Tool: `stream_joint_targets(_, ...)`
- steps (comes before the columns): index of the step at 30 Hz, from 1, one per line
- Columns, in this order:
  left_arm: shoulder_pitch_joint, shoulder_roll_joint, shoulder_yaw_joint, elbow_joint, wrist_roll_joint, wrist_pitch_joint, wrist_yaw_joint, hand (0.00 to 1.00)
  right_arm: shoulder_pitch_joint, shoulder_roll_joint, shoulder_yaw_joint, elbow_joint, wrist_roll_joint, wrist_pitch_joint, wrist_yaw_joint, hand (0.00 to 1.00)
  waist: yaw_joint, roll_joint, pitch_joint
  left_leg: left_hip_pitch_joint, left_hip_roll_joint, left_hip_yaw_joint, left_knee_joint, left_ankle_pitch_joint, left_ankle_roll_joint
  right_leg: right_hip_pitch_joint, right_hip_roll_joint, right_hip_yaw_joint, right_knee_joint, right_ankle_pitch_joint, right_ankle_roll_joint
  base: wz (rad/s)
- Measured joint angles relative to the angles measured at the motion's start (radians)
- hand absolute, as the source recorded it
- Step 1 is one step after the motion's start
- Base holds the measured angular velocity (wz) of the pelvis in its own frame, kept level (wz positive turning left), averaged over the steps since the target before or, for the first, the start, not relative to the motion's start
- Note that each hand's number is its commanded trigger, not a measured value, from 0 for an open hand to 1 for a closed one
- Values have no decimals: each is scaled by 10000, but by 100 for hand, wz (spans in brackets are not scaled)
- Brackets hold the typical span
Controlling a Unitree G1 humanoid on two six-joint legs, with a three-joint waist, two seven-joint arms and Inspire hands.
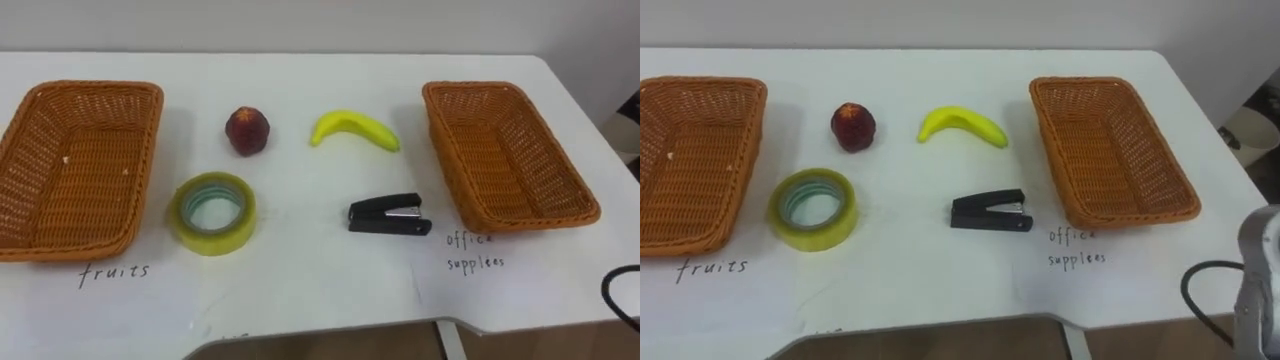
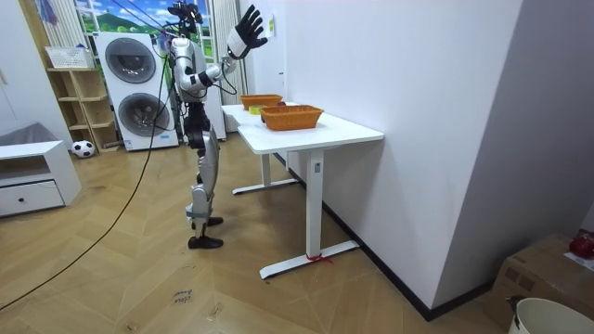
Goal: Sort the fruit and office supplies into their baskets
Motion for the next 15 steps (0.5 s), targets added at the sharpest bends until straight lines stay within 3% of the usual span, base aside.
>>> stream_joint_targets(5,-1,0,-178,61,5,5,12,0,-193,-7,205,-58,6,29,642,0,48,-83,-19,19,-3,-64,76,0,0,106,-15,-101,-4,0,0,9)
stream_joint_targets(11,-168,5,-418,72,23,9,-39,0,-193,-88,1292,-297,4,73,1913,0,203,-23,52,-4,3,-251,138,-2,-5,187,-9,-164,-28,-1,-1,6)
stream_joint_targets(15,-196,15,-552,66,26,24,-192,0,-193,-110,1674,-300,-1,125,2843,0,388,-41,45,-15,6,-284,143,-2,-10,186,-6,-174,-24,0,-1,2)
